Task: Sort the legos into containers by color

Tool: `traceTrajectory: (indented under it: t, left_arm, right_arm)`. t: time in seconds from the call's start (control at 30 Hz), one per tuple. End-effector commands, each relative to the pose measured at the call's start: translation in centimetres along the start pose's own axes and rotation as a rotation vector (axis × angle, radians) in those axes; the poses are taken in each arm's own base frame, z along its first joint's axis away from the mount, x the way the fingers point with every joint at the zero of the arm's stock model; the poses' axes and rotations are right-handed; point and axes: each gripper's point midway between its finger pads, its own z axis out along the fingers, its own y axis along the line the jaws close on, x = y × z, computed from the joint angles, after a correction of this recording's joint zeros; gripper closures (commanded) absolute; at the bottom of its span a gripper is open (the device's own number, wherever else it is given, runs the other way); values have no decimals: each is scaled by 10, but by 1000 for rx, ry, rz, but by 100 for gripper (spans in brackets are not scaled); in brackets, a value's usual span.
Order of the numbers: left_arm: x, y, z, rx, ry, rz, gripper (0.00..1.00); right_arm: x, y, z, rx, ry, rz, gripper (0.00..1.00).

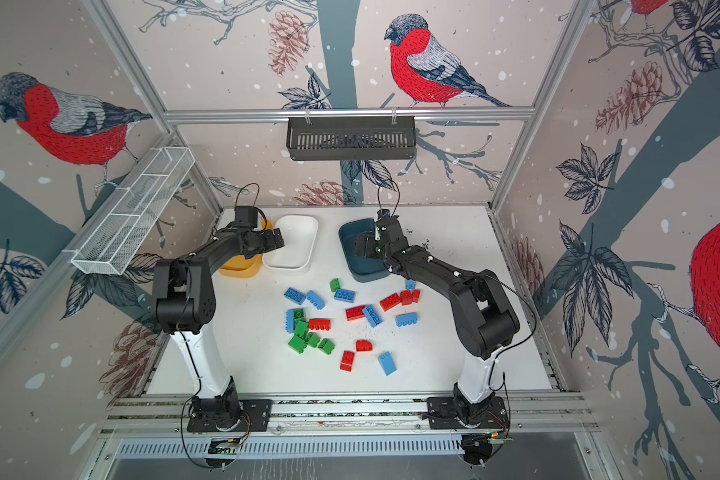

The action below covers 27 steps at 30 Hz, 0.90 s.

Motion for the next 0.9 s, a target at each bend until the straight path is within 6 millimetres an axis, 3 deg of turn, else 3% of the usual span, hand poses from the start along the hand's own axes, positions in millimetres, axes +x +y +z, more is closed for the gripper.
traceTrajectory:
  t: [0.0, 0.2, 0.4, 0.5, 0.6, 0.77, 0.87]
  left_arm:
    - [11, -28, 2, 97, 49, 28, 3]
    - [29, -69, 12, 103, 89, 107, 3]
    - [45, -106, 20, 126, 105, 140, 3]
    - [50, -114, 29, 111, 126, 161, 3]
    - [51, -118, 37, 64, 132, 203, 11]
    - [57, -124, 47, -1, 157, 265, 35]
    - [61, -132, 48, -11, 161, 300, 42]
  right_arm:
    - [7, 14, 14, -58, 44, 1, 1]
    - [8, 22, 45, -104, 75, 42, 0]
    - [0, 6, 63, -81, 59, 147, 0]
    - [-3, -4, 64, -84, 47, 196, 0]
    - [1, -22, 64, -39, 52, 230, 1]
    - [7, -53, 57, 16, 56, 273, 0]
    - [6, -71, 52, 41, 52, 287, 1]
